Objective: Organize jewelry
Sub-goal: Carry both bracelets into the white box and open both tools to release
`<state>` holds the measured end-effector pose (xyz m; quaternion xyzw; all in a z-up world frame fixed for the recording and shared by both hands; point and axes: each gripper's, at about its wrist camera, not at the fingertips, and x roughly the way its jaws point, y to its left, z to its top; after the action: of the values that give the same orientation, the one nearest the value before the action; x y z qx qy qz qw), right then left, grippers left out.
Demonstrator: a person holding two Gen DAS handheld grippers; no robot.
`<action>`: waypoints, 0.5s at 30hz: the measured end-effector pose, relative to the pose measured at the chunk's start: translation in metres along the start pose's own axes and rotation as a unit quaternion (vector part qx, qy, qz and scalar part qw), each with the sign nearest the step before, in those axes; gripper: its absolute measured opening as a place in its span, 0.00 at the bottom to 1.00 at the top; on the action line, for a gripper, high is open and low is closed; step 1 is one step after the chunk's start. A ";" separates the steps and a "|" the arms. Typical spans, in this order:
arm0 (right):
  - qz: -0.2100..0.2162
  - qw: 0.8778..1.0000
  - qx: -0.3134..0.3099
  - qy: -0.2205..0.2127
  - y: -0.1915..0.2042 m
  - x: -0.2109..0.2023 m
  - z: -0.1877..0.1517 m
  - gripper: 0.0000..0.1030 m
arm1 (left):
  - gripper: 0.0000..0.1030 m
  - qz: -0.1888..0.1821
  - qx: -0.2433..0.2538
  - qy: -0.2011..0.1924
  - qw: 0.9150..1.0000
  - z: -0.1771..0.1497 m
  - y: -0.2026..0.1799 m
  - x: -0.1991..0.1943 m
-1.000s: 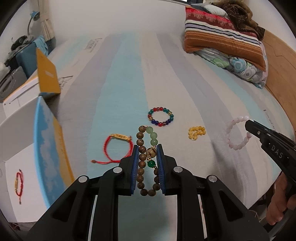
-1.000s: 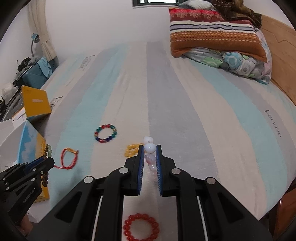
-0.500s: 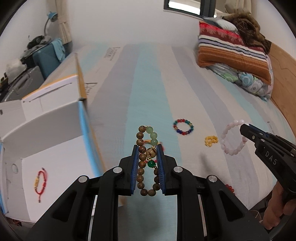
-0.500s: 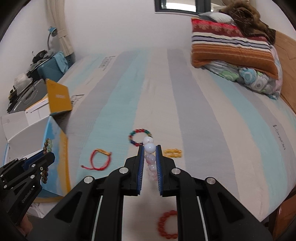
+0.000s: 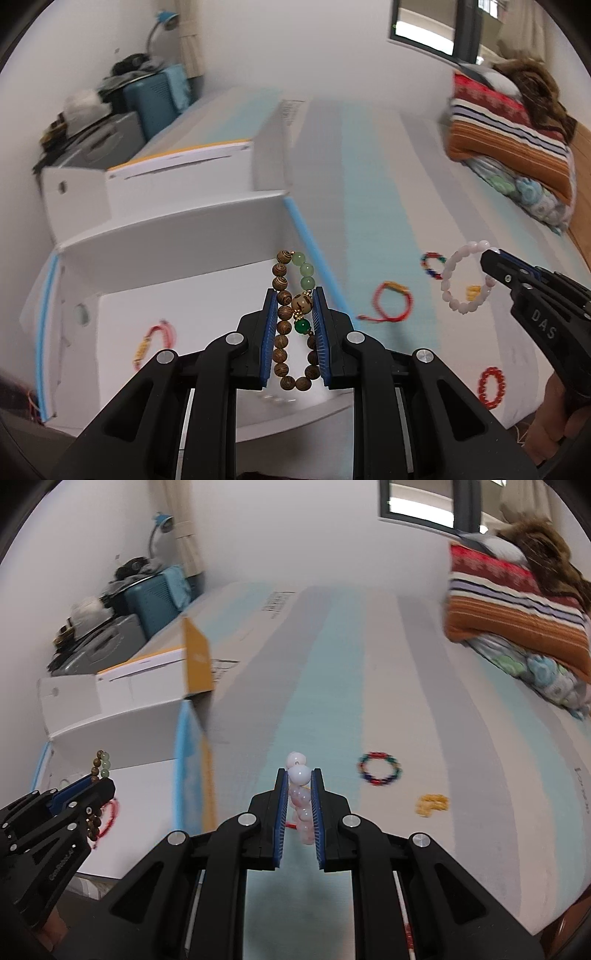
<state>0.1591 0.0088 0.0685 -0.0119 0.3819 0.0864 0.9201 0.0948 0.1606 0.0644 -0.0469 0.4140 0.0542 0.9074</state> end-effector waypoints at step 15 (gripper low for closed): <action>0.059 0.995 -0.074 0.017 0.133 0.019 -0.006 0.11 | 0.18 0.072 -0.082 0.025 0.994 -0.027 0.135 -0.008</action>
<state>0.1457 0.1423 0.0568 -0.0586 0.3904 0.1685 0.9032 0.0507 0.2899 0.0471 -0.0929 0.4334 0.1519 0.8835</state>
